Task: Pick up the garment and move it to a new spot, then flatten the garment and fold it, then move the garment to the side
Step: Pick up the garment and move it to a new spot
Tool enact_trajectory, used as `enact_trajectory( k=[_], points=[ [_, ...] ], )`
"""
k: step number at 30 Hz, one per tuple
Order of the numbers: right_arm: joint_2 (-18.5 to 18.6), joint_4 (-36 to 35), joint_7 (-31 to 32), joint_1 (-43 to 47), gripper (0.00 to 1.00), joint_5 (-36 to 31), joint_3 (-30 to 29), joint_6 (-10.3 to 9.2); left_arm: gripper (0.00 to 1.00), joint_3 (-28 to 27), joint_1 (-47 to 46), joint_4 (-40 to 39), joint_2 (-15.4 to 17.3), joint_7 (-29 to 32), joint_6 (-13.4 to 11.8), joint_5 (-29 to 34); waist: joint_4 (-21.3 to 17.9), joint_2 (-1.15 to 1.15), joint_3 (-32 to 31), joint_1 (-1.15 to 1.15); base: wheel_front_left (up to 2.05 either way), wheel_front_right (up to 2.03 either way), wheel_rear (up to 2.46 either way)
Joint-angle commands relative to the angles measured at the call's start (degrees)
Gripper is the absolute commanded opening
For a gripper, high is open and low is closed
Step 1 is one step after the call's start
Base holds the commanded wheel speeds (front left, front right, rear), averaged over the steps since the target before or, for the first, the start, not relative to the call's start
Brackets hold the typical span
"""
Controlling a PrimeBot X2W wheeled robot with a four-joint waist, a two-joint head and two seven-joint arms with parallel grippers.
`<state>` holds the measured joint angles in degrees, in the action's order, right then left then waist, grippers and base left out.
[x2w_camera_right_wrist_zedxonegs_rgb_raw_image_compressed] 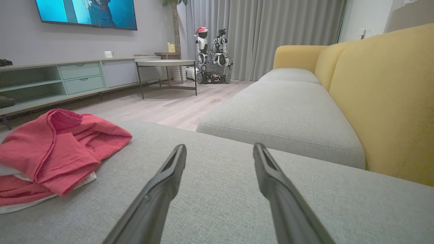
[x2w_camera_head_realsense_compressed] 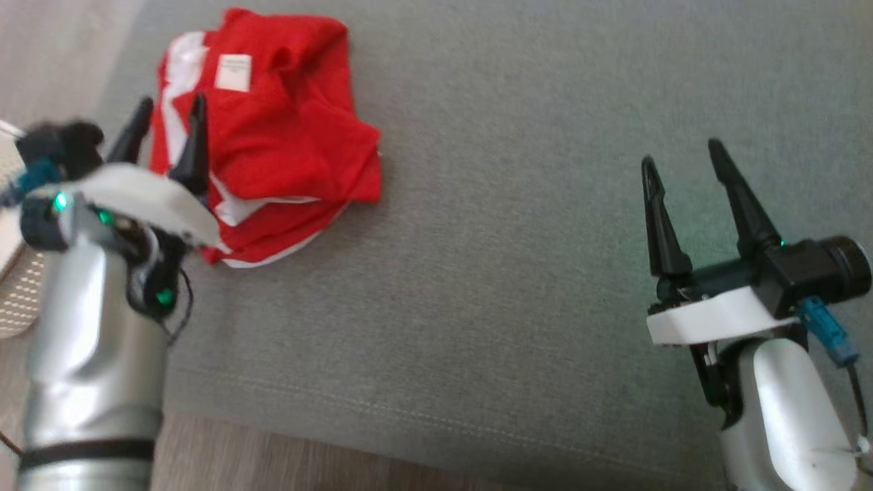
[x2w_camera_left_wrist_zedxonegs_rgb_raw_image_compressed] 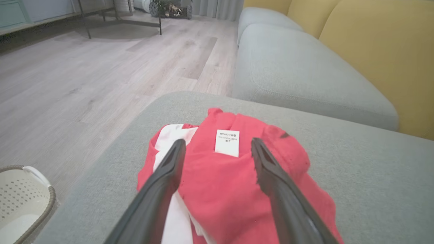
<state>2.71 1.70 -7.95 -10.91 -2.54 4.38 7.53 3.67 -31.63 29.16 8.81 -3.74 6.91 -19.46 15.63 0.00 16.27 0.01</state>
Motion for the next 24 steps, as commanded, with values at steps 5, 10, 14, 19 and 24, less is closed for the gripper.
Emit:
enact_trajectory(
  k=[5,10,14,19,24],
  points=[
    [0.17,-2.9,-0.04,-2.69,1.0,0.0,1.99,-0.04,1.0,0.68,-8.39,5.6,5.57,3.47,0.43,-1.4,-4.0,0.0,4.69,-0.01,0.0,0.0,0.0],
    [0.17,-2.44,-0.8,-3.15,1.0,0.41,2.42,-0.04,1.0,3.05,-12.44,12.69,7.89,5.11,0.54,-1.87,-6.09,0.0,5.47,-0.01,0.0,0.0,0.0],
    [0.17,-2.28,-1.27,-3.53,1.0,0.49,2.56,-0.04,0.36,6.36,-14.26,17.41,8.69,7.26,0.56,-3.34,-7.2,0.0,5.95,-0.01,0.0,0.0,0.0],
    [0.17,-1.44,-1.98,-3.68,1.0,0.7,2.51,-0.04,0.0,9.28,-15.15,19.66,10.91,3.93,0.57,-6.65,-8.3,0.0,5.46,-0.01,0.0,0.0,0.0],
    [0.17,-0.32,-2.62,-3.14,1.0,1.17,2.44,-0.04,0.0,9.62,-15.85,19.7,11.86,-2.43,0.57,-7.73,-8.4,0.0,3.25,-0.01,0.0,0.0,0.0]
  ],
)
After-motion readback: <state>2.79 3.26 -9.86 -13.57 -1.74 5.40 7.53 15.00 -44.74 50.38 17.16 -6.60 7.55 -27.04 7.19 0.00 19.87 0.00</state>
